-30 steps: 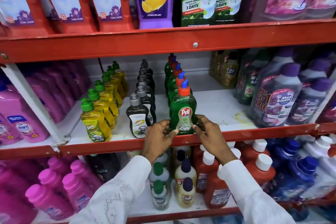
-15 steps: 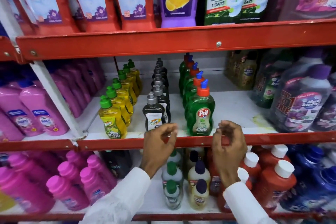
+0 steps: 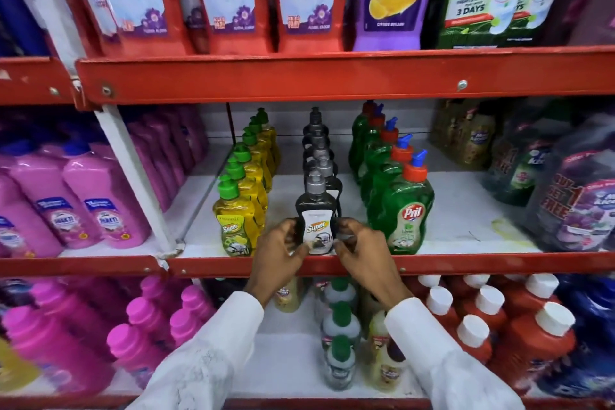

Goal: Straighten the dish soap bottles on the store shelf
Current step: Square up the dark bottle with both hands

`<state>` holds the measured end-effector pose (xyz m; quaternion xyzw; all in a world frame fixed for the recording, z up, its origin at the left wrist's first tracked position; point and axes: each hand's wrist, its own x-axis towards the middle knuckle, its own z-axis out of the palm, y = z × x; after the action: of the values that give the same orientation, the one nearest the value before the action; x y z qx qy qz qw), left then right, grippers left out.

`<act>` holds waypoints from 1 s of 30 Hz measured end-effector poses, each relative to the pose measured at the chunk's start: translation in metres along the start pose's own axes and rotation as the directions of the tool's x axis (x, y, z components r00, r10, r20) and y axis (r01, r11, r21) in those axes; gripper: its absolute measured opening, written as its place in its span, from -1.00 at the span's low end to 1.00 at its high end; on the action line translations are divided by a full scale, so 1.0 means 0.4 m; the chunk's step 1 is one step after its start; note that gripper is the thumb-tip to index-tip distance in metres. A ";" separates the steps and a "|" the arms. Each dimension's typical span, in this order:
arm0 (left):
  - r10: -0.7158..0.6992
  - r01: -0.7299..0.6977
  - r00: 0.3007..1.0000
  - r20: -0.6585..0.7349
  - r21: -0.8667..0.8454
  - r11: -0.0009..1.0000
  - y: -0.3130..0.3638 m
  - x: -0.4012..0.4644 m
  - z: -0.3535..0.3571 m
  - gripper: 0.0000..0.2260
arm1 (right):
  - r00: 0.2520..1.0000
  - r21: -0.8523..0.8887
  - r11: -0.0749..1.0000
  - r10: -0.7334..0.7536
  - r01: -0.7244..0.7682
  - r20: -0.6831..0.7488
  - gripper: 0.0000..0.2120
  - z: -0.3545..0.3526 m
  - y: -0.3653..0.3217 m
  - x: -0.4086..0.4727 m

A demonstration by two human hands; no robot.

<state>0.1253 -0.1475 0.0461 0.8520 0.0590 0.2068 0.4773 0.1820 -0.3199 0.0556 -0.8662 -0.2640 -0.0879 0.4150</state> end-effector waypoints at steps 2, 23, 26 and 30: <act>0.008 -0.008 1.000 0.001 -0.016 1.000 -0.009 0.003 -0.001 -0.66 | 1.000 -0.023 1.000 0.015 -0.015 -0.004 -0.62 0.001 0.002 -0.001; 0.018 -0.016 0.998 0.057 -0.026 1.000 0.022 -0.008 0.003 -0.61 | 0.987 0.019 0.988 0.153 -0.152 -0.049 -0.64 -0.008 -0.003 -0.031; -0.055 0.054 0.998 -0.009 -0.107 0.993 0.012 -0.015 0.000 -0.46 | 0.989 0.005 0.989 0.145 -0.145 -0.028 -0.48 -0.001 -0.007 -0.027; -0.082 0.082 0.997 0.000 -0.071 0.994 0.019 -0.016 0.003 -0.25 | 0.986 0.008 0.986 0.164 -0.164 0.044 -0.24 0.004 -0.019 -0.013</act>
<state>0.1193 -0.1545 0.0499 0.8310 0.0874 0.1904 0.5153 0.1735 -0.3166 0.0578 -0.8843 -0.2012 -0.0334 0.4200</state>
